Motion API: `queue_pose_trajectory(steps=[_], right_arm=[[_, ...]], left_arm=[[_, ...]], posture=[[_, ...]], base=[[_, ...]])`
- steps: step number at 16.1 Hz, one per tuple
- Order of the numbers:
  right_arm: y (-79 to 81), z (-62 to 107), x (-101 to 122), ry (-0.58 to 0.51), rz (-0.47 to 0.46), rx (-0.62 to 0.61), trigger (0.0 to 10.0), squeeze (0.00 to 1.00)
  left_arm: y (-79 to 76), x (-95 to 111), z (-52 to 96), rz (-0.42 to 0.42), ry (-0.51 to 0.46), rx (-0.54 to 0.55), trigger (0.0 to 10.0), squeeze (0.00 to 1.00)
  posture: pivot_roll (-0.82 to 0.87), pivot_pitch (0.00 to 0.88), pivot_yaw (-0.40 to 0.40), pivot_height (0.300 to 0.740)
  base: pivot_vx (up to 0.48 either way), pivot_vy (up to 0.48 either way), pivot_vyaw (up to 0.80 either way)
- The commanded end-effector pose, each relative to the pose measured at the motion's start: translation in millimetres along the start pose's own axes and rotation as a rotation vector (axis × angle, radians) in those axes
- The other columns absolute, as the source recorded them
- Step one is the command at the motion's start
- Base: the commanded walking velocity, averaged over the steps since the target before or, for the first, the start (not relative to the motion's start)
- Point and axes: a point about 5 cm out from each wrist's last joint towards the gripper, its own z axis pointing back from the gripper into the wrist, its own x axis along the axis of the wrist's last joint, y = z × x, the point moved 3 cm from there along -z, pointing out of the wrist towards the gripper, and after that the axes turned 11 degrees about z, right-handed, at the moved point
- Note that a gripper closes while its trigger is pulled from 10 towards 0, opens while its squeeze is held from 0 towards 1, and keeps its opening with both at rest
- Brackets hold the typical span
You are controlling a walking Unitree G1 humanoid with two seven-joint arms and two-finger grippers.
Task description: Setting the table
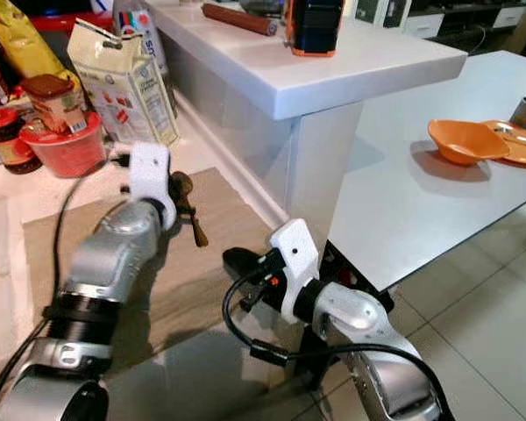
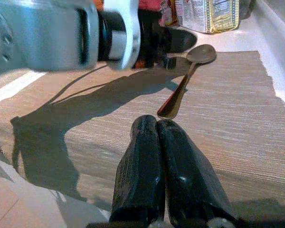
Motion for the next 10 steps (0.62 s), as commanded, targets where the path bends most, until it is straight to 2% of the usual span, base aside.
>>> queue_pose_trajectory(steps=[1,5,8,10], right_arm=[[2.1,-0.4,7,-0.020,0.019,0.005,10.0,0.00],[2.2,2.4,7,-0.020,0.021,0.004,10.0,0.00],[1.6,4.8,7,-0.015,0.022,0.004,10.0,0.00],[1.6,5.3,6,-0.013,0.023,0.006,10.0,0.00]], left_arm=[[0.9,0,-3.7,0.012,-0.005,0.028,10.0,1.00],[1.2,-15,-13.2,0.046,0.043,0.087,10.0,1.00],[-1.9,-14,-17.9,0.058,0.035,0.120,10.0,1.00],[-10.4,-9,-19.6,0.041,0.019,0.105,10.0,1.00]], posture=[[-0.08,0.000,0.013,0.732],[-0.09,0.000,0.020,0.732],[-0.10,0.000,0.020,0.732],[-0.10,0.000,0.019,0.732]], base=[[0.000,0.000,0.00],[0.000,0.000,0.00],[0.000,0.000,0.00],[0.000,0.000,0.00]])
